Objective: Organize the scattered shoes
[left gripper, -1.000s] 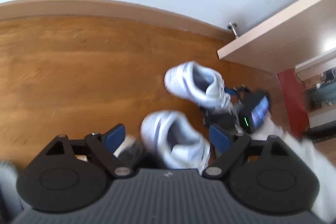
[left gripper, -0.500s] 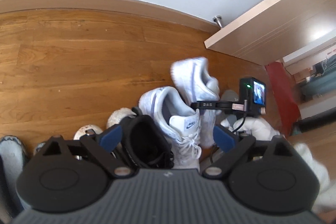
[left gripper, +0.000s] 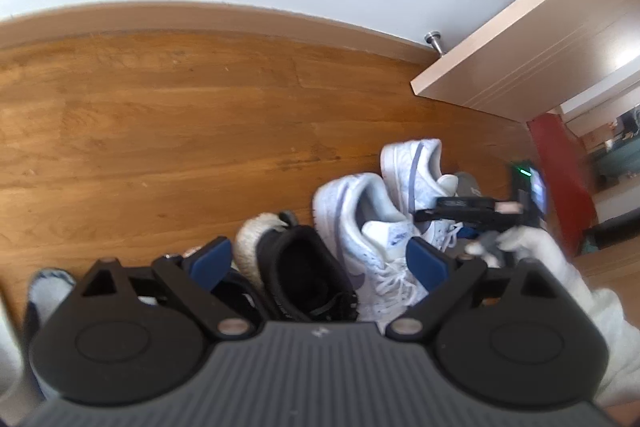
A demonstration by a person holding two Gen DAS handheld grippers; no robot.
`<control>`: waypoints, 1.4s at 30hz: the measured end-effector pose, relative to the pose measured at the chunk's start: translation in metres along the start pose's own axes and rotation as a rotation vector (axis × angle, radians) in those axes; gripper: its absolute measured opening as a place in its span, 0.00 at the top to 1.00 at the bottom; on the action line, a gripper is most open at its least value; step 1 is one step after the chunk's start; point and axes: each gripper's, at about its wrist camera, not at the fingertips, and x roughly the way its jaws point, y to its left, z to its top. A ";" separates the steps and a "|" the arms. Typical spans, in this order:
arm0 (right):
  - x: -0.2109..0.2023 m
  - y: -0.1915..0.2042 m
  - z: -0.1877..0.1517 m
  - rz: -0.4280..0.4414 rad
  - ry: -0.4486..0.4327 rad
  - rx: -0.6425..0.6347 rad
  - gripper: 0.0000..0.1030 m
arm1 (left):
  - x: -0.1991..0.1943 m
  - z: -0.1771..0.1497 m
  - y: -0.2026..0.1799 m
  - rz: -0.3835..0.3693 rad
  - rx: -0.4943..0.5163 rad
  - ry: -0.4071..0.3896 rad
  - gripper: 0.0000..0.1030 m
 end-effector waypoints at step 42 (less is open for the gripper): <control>-0.059 -0.137 -0.113 0.083 -0.342 -0.527 0.30 | 0.024 -0.080 -0.030 0.029 0.017 0.028 0.08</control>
